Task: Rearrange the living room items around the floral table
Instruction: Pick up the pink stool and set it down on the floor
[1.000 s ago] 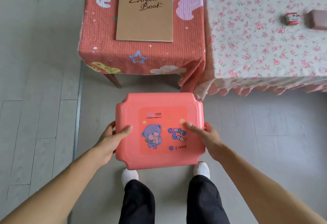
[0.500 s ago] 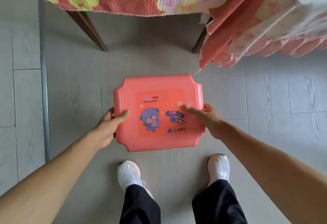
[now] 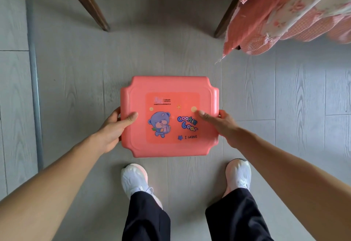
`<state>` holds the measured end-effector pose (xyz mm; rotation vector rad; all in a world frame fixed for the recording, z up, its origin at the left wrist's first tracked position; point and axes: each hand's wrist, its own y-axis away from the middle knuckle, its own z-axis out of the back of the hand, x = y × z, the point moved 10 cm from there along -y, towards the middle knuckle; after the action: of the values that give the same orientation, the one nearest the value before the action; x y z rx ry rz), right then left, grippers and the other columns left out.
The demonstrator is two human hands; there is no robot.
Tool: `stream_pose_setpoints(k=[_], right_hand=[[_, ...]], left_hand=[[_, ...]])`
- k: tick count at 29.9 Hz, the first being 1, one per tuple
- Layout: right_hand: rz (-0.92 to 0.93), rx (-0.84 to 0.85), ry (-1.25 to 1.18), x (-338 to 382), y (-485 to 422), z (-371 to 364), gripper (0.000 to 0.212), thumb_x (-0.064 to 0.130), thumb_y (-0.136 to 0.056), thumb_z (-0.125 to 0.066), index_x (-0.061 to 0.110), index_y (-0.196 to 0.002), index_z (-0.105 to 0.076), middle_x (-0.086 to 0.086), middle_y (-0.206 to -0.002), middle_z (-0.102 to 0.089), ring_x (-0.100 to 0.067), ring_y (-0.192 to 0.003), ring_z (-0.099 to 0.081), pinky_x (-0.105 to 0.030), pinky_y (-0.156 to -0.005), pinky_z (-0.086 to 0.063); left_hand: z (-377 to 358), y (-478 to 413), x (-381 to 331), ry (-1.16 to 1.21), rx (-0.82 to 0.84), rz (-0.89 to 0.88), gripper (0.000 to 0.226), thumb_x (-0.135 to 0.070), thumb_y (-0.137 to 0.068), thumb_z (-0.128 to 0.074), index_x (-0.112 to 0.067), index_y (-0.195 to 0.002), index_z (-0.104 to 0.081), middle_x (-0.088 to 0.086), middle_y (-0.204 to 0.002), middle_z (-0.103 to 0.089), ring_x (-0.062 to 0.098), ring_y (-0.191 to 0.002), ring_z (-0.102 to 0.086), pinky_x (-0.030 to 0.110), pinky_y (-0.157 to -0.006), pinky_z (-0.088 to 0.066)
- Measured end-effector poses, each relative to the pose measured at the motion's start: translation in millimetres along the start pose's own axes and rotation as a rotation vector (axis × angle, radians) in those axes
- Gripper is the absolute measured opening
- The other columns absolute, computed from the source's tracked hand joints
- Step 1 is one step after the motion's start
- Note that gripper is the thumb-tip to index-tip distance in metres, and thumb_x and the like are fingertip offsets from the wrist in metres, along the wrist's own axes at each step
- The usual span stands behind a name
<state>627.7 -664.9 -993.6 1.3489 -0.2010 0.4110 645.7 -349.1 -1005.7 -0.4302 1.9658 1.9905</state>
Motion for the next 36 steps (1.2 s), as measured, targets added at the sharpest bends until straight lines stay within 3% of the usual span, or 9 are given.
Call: stream_pose_setpoints(k=[5, 11, 14, 16, 18, 22, 27, 30, 36], right_hand=[[-0.045, -0.004, 0.037, -2.0, 4.3, 3.6, 0.101, 0.067, -0.043, -0.083, 0.011, -0.123, -0.056, -0.008, -0.115, -0.066, -0.023, -0.099, -0.063, -0.029, -0.07, -0.05], [0.027, -0.125, 0.105, 55.2, 42.4, 28.4, 0.083, 0.053, -0.08, -0.067, 0.007, -0.143, -0.039, -0.015, -0.143, -0.046, -0.032, -0.13, -0.045, -0.035, -0.1, -0.037], [0.154, -0.201, 0.179, 127.4, 110.2, 42.8, 0.073, 0.053, -0.085, -0.061, -0.008, -0.125, -0.055, -0.032, -0.127, -0.055, -0.037, -0.108, -0.058, -0.046, -0.098, -0.043], [0.238, -0.208, 0.205, 175.0, 158.6, 47.3, 0.064, 0.05, -0.087, -0.06, -0.012, -0.104, -0.06, -0.035, -0.099, -0.059, -0.036, -0.084, -0.057, -0.043, -0.078, -0.048], [0.309, -0.258, 0.214, 228.3, 217.7, 64.8, 0.054, 0.049, -0.088, -0.059, -0.005, -0.091, -0.064, -0.017, -0.078, -0.054, -0.026, -0.074, -0.05, -0.031, -0.061, -0.038], [0.455, -0.353, 0.131, 322.1, 378.7, 104.5, 0.046, 0.043, -0.093, -0.054, 0.012, -0.061, -0.064, -0.003, -0.06, -0.061, -0.017, -0.06, -0.056, -0.026, -0.059, -0.044], [0.569, -0.359, 0.019, 365.9, 522.2, 125.4, 0.044, 0.045, -0.094, -0.05, 0.013, -0.067, -0.06, 0.0, -0.053, -0.06, -0.014, -0.049, -0.058, -0.009, -0.035, -0.037], [0.572, -0.375, 0.0, 375.3, 557.9, 131.0, 0.044, 0.047, -0.092, -0.054, 0.014, -0.062, -0.049, 0.012, -0.033, -0.049, -0.001, -0.031, -0.049, -0.012, -0.033, -0.033], [0.637, -0.41, -0.107, 403.4, 632.6, 141.3, 0.053, 0.053, -0.087, -0.058, 0.019, -0.056, -0.032, 0.004, -0.055, -0.034, -0.011, -0.051, -0.032, -0.025, -0.054, -0.031]], left_hand=[[-2.9, 4.9, 7.9, -0.017, 0.011, 0.046, 0.056, -0.023, -0.087, -0.063, -0.023, -0.138, -0.038, 0.005, -0.128, -0.06, 0.016, -0.093, -0.061, 0.033, -0.072, -0.048], [26.7, 36.6, -45.8, -0.208, -0.196, 0.034, 0.088, -0.053, -0.08, -0.064, -0.013, -0.148, -0.025, 0.003, -0.155, -0.031, 0.02, -0.141, -0.032, 0.042, -0.116, -0.02], [38.1, 92.6, -102.7, -0.234, -0.195, -0.001, 0.069, -0.057, -0.083, -0.058, -0.017, -0.137, -0.044, 0.001, -0.14, -0.05, 0.021, -0.131, -0.045, 0.039, -0.109, -0.032], [34.5, 127.8, -142.4, -0.228, -0.132, -0.071, 0.053, -0.049, -0.089, -0.054, -0.015, -0.13, -0.05, -0.001, -0.125, -0.055, 0.019, -0.122, -0.051, 0.033, -0.097, -0.035], [39.2, 176.5, -193.4, -0.21, -0.121, -0.175, 0.047, -0.043, -0.092, -0.052, -0.014, -0.129, -0.051, 0.0, -0.12, -0.056, 0.016, -0.114, -0.053, 0.031, -0.094, -0.035], [50.8, 308.8, -290.2, -0.098, -0.162, -0.347, 0.045, -0.041, -0.093, -0.052, -0.012, -0.126, -0.054, 0.0, -0.119, -0.059, 0.015, -0.106, -0.056, 0.032, -0.094, -0.037], [39.4, 456.7, -363.4, -0.082, -0.15, -0.482, 0.032, -0.045, -0.091, -0.053, -0.019, -0.109, -0.058, -0.001, -0.111, -0.059, 0.017, -0.105, -0.054, 0.032, -0.09, -0.037], [29.4, 512.3, -398.7, -0.115, -0.137, -0.584, 0.026, -0.047, -0.092, -0.05, -0.027, -0.107, -0.058, -0.001, -0.111, -0.059, 0.018, -0.108, -0.053, 0.031, -0.093, -0.036], [10.6, 604.4, -427.0, -0.047, -0.07, -0.668, 0.052, -0.041, -0.097, -0.041, -0.008, -0.138, -0.042, 0.009, -0.145, -0.047, 0.025, -0.134, -0.043, 0.041, -0.111, -0.031]])
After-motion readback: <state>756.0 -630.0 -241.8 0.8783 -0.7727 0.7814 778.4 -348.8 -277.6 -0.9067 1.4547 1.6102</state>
